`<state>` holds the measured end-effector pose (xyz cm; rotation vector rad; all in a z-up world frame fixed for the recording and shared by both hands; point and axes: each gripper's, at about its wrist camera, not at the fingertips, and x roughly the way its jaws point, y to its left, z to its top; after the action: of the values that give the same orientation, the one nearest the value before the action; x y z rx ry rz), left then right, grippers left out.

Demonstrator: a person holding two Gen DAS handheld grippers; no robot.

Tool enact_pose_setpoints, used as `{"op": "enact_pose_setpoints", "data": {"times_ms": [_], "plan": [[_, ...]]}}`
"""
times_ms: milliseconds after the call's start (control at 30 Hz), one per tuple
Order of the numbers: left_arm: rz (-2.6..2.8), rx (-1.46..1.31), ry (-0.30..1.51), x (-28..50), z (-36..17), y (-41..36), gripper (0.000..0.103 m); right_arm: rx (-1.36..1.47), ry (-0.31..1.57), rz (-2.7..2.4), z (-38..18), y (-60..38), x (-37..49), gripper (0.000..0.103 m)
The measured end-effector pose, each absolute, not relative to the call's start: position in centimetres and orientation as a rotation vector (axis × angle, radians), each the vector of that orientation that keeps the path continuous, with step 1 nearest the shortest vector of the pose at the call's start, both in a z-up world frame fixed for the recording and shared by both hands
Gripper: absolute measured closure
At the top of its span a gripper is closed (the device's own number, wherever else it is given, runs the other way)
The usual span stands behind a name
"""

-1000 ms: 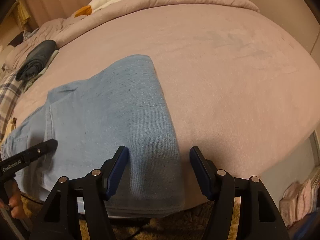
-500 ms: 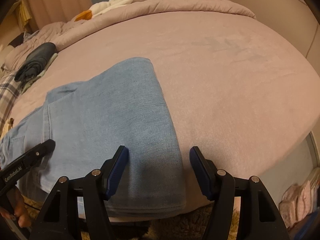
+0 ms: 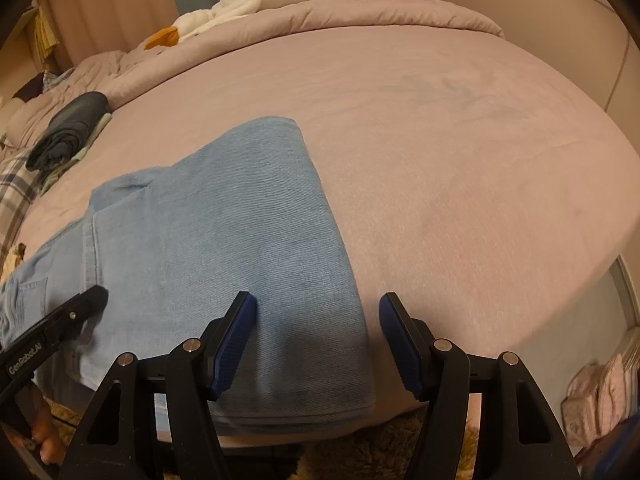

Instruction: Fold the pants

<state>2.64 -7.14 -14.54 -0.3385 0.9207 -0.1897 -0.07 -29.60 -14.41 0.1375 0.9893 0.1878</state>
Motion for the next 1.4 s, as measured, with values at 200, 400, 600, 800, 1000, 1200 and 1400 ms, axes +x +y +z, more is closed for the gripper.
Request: {"op": "enact_pose_setpoints", "data": {"times_ms": [200, 400, 600, 800, 1000, 1200, 1400], "plan": [[-0.192, -0.4, 0.922, 1.8, -14.6, -6.6, 0.086, 0.142, 0.986, 0.189, -14.4, -29.7, 0.0, 0.038], [-0.193, -0.455, 0.931, 0.5, -13.9, -5.8, 0.086, 0.137, 0.985, 0.186, -14.4, -29.5, -0.1, 0.038], [-0.144, -0.405, 0.919, -1.7, -11.3, -4.7, 0.039, 0.137, 0.992, 0.163, -14.0, -29.4, -0.2, 0.038], [0.002, -0.36, 0.804, -4.0, -8.1, -1.6, 0.014, 0.084, 0.945, 0.208, -10.8, -28.1, -0.5, 0.035], [0.136, -0.471, 0.761, -4.3, -7.4, 2.6, 0.01, 0.05, 0.861, 0.305, -5.8, -24.7, 0.6, 0.019], [0.208, -0.495, 0.748, -4.2, -6.2, 5.8, 0.009, 0.031, 0.792, 0.378, -1.9, -20.2, 2.3, 0.019], [0.323, -0.54, 0.727, -5.8, -6.4, 9.2, 0.008, 0.11, 0.8, 0.464, -1.7, -17.1, 2.7, 0.015]]}}
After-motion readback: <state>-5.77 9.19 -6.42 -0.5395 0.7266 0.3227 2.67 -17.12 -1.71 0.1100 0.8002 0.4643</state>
